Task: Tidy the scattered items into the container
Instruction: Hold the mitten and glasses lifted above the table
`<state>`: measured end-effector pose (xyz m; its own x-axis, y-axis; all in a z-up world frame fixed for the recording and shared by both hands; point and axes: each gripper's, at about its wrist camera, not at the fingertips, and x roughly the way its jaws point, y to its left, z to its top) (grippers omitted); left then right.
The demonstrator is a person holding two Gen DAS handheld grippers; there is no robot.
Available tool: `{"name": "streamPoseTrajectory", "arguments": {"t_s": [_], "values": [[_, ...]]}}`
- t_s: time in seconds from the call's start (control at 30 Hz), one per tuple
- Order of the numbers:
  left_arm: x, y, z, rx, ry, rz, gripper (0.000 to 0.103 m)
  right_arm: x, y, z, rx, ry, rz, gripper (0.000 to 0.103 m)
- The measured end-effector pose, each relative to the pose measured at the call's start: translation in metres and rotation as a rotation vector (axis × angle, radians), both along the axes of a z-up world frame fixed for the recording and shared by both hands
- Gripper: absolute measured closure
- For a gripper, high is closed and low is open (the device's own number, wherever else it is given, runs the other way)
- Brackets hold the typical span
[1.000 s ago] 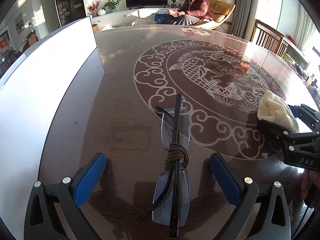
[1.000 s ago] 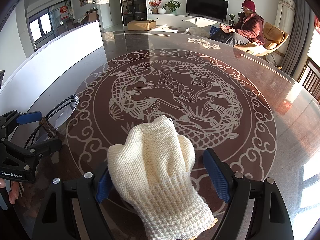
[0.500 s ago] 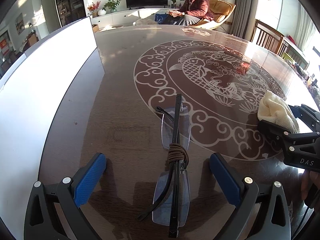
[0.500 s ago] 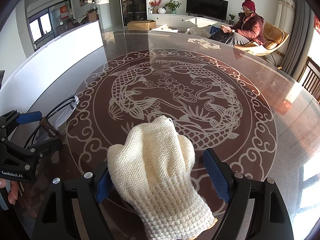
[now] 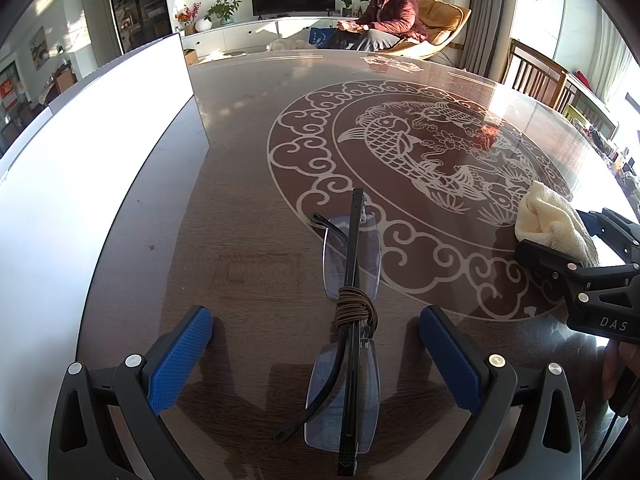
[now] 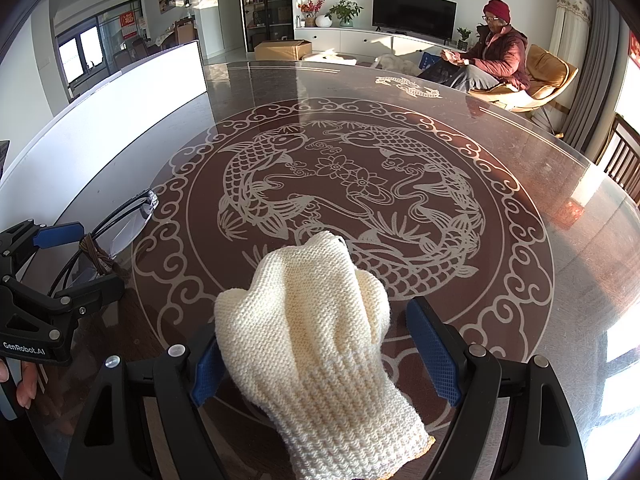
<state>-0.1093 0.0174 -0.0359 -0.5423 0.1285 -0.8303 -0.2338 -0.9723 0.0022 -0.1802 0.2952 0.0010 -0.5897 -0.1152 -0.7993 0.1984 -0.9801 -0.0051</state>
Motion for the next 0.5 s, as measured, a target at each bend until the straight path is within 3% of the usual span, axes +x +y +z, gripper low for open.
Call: {"name": "streamPoseTrajectory", "arguments": {"t_s": [0.5], "values": [[0.0012, -0.0009, 0.0006, 0.002, -0.002, 0.002, 0.000, -0.0001, 0.0002, 0.0006, -0.002, 0.000, 0.000, 0.020]]}}
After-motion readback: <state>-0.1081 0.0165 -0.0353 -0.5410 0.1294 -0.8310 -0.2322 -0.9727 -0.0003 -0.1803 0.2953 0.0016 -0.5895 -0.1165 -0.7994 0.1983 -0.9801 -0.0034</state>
